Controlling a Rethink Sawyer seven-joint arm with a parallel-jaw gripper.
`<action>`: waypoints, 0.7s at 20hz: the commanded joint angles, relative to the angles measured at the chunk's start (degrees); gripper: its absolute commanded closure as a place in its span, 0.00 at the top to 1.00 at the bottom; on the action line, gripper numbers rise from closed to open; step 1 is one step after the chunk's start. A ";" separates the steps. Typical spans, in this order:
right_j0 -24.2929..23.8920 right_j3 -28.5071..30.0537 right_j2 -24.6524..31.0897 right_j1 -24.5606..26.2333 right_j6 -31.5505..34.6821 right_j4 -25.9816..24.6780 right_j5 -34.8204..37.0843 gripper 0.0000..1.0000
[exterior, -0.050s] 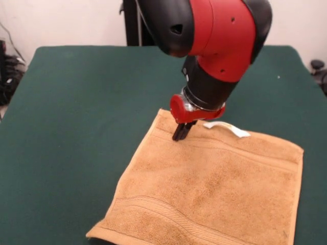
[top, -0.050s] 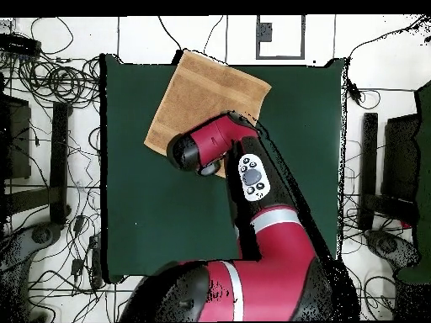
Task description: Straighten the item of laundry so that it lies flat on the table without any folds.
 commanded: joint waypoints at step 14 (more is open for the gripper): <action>3.33 -12.20 -0.51 13.58 -26.20 -3.06 24.89 0.00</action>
